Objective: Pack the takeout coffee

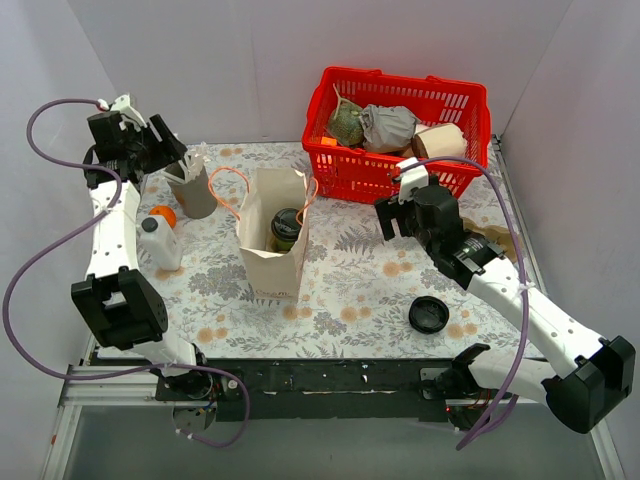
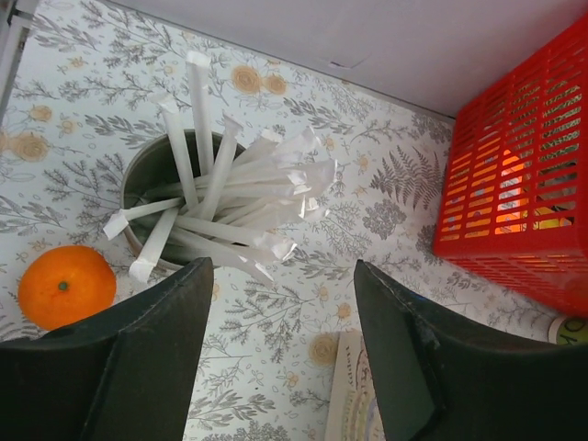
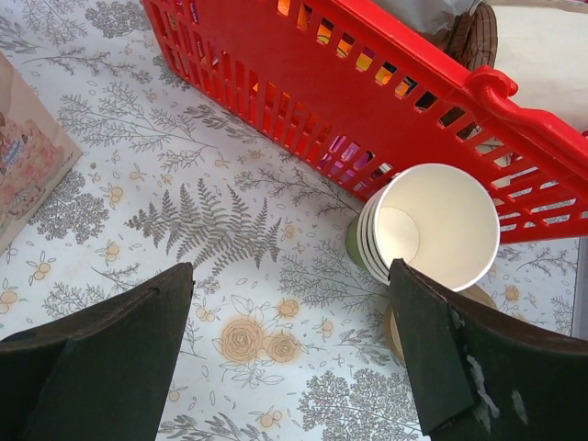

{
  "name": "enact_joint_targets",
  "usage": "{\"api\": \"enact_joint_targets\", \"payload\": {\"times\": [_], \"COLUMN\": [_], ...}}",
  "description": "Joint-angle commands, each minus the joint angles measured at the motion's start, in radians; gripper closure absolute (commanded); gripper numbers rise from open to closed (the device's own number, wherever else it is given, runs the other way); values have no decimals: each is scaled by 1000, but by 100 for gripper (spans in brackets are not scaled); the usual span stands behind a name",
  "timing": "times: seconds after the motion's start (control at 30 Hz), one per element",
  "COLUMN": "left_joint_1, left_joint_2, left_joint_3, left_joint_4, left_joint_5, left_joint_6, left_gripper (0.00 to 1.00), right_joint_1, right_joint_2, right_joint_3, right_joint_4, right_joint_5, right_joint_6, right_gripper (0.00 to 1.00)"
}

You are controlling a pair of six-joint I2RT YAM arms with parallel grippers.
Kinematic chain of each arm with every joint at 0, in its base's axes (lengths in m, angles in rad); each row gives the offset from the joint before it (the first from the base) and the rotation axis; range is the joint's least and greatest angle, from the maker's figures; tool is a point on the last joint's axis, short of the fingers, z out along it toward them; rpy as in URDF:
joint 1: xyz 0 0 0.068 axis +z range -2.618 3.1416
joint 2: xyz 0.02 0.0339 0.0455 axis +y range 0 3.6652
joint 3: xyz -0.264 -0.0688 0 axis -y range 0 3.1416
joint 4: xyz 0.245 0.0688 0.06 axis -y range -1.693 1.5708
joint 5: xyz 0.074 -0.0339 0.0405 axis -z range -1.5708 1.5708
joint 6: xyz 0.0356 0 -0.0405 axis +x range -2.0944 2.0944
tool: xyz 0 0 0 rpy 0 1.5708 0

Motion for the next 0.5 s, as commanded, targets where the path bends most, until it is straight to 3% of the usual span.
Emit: {"api": "enact_joint_targets", "payload": {"times": [0.0, 0.1, 0.33, 0.47], "left_joint_1": [-1, -1, 1, 1], "left_joint_2": [21, 61, 107, 128], "left_joint_3": [-20, -5, 9, 23], "left_joint_4": [-2, -20, -19, -26], "left_joint_5": [57, 61, 75, 69], "left_joint_6": [33, 30, 11, -1], "left_gripper": [41, 53, 59, 80], "right_joint_1": [-8, -6, -6, -6], "right_joint_2": [2, 6, 21, 22], "right_joint_3": [15, 17, 20, 21], "right_joint_4": [10, 9, 2, 1], "right_joint_5": [28, 30, 39, 42], "right_joint_6": [-15, -18, -26, -26], "right_gripper": [7, 7, 7, 7]}}
